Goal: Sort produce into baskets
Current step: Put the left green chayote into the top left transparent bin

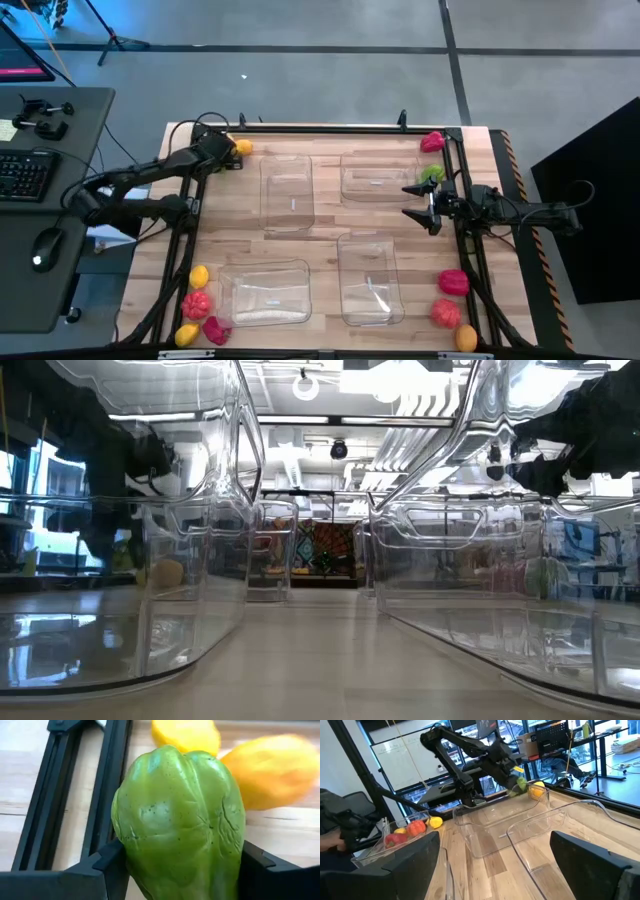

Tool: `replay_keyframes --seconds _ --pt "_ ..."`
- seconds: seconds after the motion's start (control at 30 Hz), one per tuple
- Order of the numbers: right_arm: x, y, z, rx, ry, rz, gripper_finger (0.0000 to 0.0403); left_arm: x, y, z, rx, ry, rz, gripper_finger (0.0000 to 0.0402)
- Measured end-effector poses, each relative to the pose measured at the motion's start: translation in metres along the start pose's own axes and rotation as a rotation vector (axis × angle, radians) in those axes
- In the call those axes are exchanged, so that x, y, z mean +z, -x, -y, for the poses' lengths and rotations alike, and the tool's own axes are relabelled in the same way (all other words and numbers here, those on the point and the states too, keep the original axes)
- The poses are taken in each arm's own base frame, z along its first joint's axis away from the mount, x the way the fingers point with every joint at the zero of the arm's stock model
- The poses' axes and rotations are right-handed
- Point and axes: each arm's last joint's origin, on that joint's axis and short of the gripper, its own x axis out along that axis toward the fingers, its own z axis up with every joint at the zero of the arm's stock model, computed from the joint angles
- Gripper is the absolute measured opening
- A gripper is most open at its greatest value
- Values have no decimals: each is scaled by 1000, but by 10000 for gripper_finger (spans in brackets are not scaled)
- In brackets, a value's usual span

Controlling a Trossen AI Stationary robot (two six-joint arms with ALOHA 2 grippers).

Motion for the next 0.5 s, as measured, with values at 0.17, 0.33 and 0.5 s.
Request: replay_keyframes --seconds 0.17,0.33,0.5 --pt "0 0 0 0 0 0 369 5 28 -1 -206 42 67 232" --pt "0 0 0 0 0 0 369 8 66 9 -614 63 145 243" --pt "0 0 0 0 0 0 369 16 110 27 -1050 99 296 245"
